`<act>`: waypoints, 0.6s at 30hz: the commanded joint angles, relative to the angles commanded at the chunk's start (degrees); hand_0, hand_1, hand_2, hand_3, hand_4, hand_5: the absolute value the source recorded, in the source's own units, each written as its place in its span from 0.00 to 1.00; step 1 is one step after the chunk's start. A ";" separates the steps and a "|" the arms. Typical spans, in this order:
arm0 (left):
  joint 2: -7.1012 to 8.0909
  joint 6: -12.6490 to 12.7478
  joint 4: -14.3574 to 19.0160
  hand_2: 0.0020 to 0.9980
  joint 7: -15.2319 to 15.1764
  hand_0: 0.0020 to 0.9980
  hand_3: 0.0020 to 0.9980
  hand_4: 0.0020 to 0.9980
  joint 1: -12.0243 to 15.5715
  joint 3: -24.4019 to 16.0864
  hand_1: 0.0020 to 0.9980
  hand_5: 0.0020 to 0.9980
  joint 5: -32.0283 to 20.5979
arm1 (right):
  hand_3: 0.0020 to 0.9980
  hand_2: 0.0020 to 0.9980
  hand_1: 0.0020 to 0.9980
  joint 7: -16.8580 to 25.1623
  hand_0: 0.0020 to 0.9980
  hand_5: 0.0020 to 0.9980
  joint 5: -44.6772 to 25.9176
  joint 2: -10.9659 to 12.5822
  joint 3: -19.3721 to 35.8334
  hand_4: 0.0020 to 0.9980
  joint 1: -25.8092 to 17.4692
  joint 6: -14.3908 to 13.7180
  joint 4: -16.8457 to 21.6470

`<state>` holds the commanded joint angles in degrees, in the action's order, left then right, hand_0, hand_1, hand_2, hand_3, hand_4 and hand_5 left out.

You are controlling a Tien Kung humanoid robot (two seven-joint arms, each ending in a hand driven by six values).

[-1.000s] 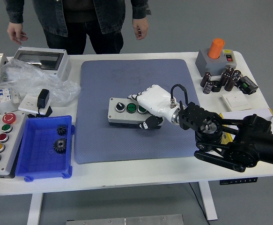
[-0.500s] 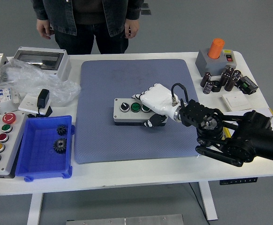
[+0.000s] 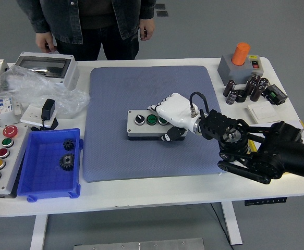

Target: Pick up the button,place it on the desk,press the button,press the button

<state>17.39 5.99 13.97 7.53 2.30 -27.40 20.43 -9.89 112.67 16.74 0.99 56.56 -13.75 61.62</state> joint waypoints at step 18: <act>0.02 0.07 -0.03 0.63 -0.05 0.62 0.68 0.72 0.11 0.06 0.66 0.35 -0.12 | 0.70 0.77 0.71 0.48 0.71 0.11 -1.57 -0.01 1.05 0.65 0.22 2.30 0.72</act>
<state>17.41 6.07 13.94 7.48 2.41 -27.35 20.31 -9.41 111.10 16.72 2.05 56.78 -11.45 62.34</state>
